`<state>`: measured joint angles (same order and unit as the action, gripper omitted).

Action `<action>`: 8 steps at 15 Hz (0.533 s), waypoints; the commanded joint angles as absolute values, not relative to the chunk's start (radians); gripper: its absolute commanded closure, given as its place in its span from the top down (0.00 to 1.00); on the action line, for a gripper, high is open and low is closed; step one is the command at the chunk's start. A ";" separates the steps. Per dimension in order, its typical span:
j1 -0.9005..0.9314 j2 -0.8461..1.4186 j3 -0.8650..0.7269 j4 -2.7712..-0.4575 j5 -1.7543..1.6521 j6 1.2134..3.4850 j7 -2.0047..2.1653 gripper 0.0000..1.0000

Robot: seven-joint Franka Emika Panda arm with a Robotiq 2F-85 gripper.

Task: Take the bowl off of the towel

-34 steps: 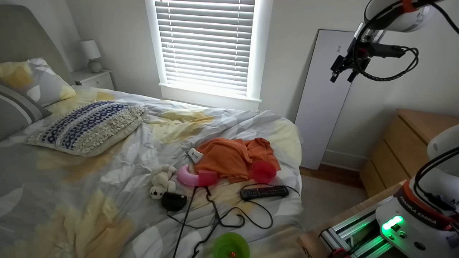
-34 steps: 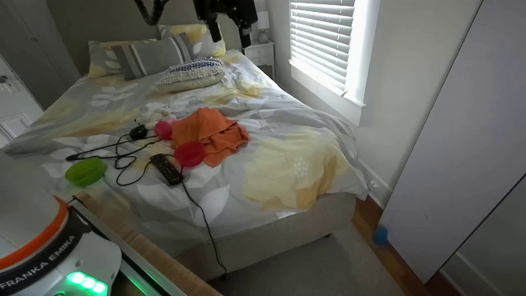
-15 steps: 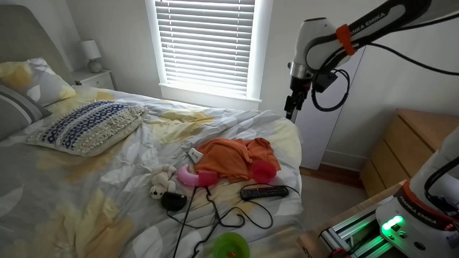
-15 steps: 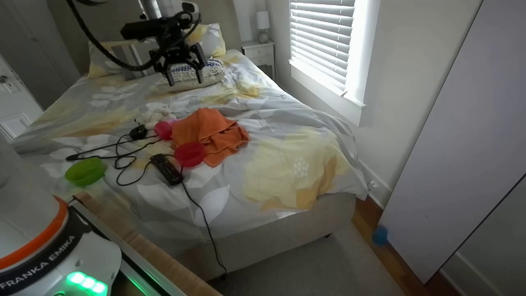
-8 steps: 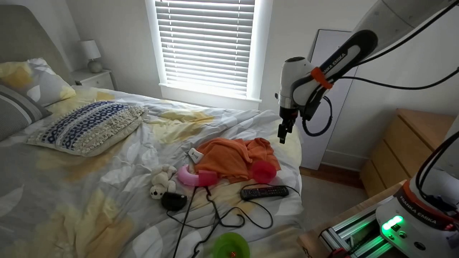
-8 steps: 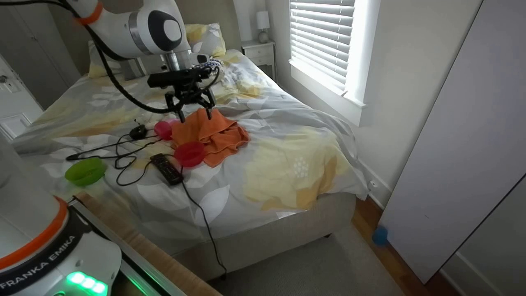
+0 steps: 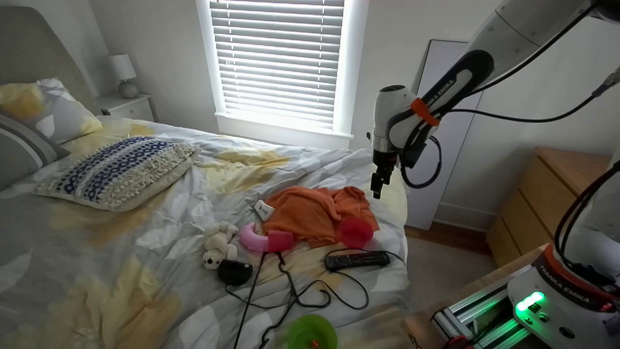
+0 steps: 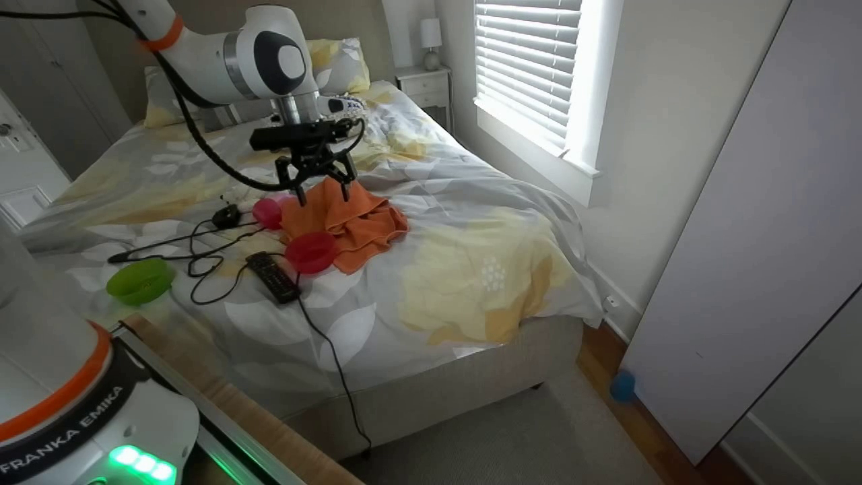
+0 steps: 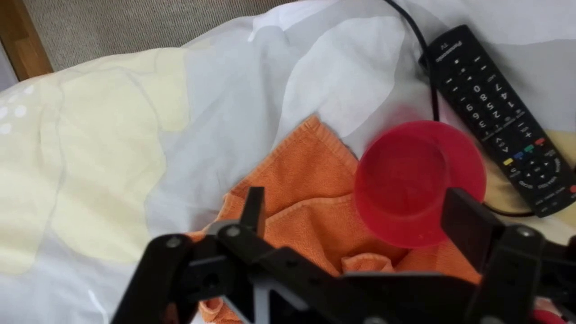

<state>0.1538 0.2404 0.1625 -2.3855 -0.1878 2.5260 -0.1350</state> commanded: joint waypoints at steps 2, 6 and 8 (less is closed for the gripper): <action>0.137 0.291 0.188 -2.360 -0.125 2.558 -0.227 1.00; 0.149 0.432 0.210 -2.282 -0.122 2.618 -0.283 1.00; 0.136 0.500 0.235 -2.244 -0.102 2.634 -0.319 1.00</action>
<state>0.1516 0.3817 0.2028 -2.3204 -0.1379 2.6087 -0.2608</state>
